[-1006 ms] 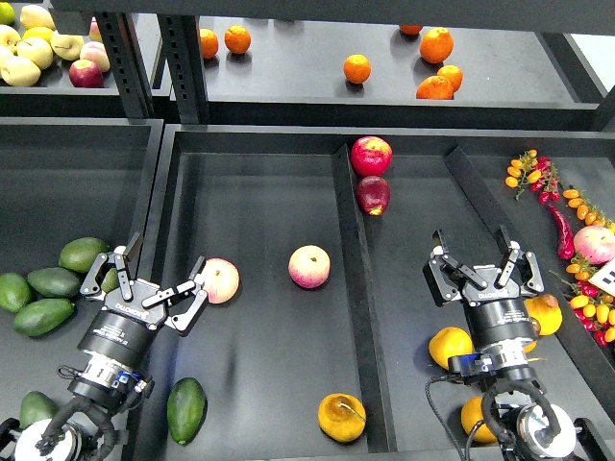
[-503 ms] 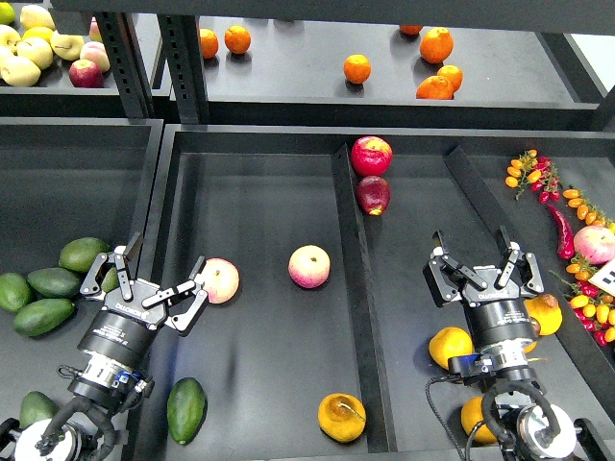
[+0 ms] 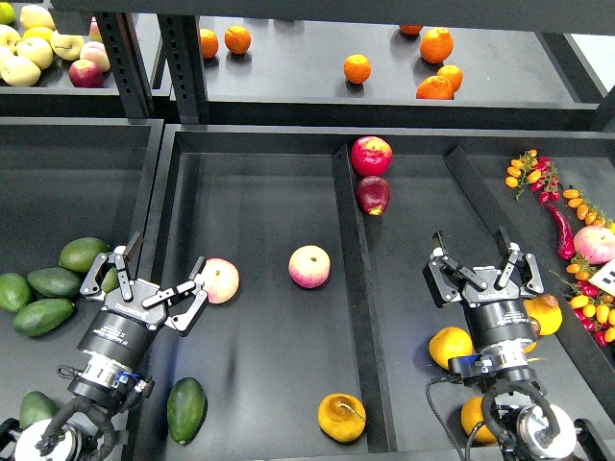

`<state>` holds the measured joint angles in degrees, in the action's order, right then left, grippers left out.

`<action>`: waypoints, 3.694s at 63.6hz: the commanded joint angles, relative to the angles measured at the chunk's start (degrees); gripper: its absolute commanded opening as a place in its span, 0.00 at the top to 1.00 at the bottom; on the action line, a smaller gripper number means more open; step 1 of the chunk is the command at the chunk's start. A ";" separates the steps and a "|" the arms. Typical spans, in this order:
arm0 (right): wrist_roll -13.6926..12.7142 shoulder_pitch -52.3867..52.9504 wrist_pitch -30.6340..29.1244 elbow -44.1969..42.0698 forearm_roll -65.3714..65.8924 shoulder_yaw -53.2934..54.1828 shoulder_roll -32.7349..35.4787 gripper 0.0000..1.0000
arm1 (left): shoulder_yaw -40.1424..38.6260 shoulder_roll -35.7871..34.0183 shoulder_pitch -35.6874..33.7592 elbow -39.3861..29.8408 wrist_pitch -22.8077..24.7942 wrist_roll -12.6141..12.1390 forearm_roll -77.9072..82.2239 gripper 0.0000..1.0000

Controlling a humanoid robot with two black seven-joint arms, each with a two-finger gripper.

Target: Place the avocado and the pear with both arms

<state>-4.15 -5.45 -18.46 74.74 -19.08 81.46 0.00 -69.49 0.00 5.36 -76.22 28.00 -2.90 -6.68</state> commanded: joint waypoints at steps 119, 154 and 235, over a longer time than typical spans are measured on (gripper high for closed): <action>0.02 0.00 -0.18 0.41 -0.08 -0.16 0.00 0.00 | 85.57 -23.56 -80.77 2.92 -2.86 -25.10 3.25 0.01; -0.07 0.00 -0.09 0.41 -0.08 -0.51 0.00 0.00 | 102.09 -12.92 -83.94 11.00 -4.44 -25.10 5.01 0.01; -0.07 0.00 -0.97 0.58 -0.08 -0.95 0.00 0.00 | 113.08 -8.17 -80.51 17.77 -7.87 -25.10 7.82 0.01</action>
<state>-4.22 -5.44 -19.32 75.32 -19.18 80.68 0.00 43.07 -8.18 -75.23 -58.53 20.07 -27.99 1.05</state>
